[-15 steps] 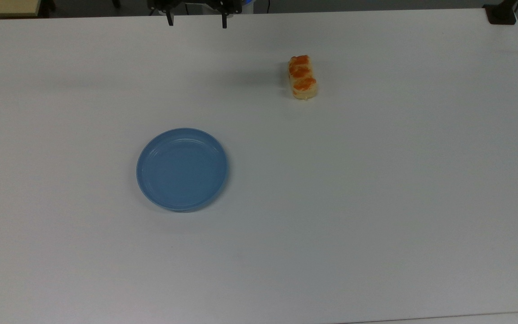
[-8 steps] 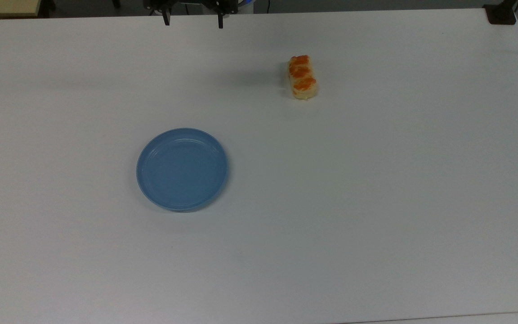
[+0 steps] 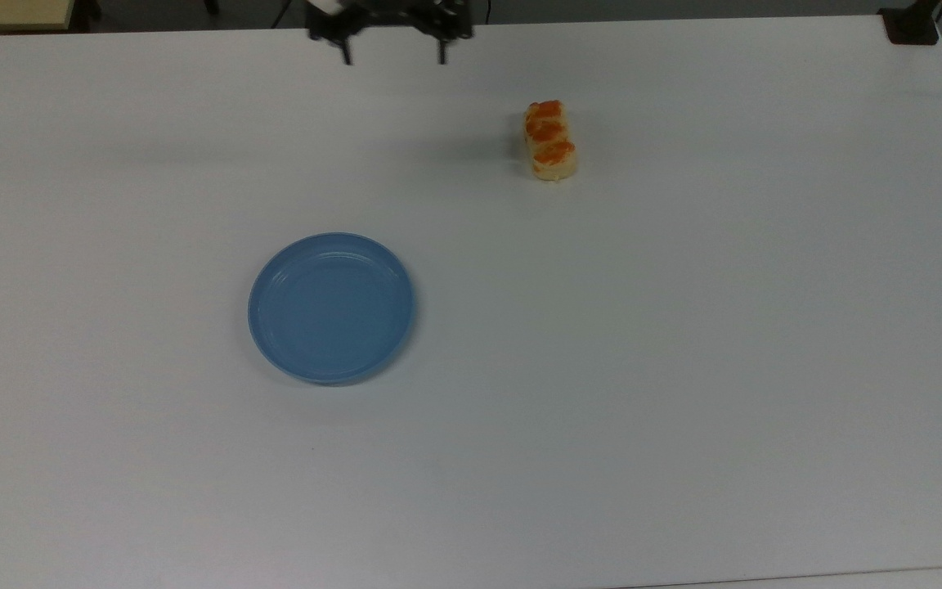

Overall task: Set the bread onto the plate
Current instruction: 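Lower the gripper over the bread and close it around it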

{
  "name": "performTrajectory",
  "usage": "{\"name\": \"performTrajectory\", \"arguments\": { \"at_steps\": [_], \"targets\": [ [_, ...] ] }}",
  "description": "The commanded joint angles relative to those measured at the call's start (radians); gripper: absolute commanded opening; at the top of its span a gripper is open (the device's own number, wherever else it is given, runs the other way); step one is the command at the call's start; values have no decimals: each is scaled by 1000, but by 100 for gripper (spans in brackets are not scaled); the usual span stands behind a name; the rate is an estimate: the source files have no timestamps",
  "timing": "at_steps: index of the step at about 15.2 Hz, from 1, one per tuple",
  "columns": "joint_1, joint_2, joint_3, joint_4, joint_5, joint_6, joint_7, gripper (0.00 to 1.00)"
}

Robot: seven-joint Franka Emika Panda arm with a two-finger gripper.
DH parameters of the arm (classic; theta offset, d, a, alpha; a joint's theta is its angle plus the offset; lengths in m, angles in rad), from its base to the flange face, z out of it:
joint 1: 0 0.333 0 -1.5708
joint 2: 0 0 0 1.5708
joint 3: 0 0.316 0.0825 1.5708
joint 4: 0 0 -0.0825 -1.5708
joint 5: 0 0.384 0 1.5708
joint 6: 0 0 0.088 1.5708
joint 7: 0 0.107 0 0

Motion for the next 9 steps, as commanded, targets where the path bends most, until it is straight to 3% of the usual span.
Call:
{"name": "performTrajectory", "arguments": {
  "at_steps": [1, 4, 7, 9],
  "targets": [
    [146, 18, -2, -77, 23, 45, 25, 100],
    [246, 18, 13, -198, 25, 158, 98, 100],
    [252, 34, 105, -324, 13, 307, 189, 100],
    [252, 67, 128, -370, 13, 353, 211, 100]
  ]
}}
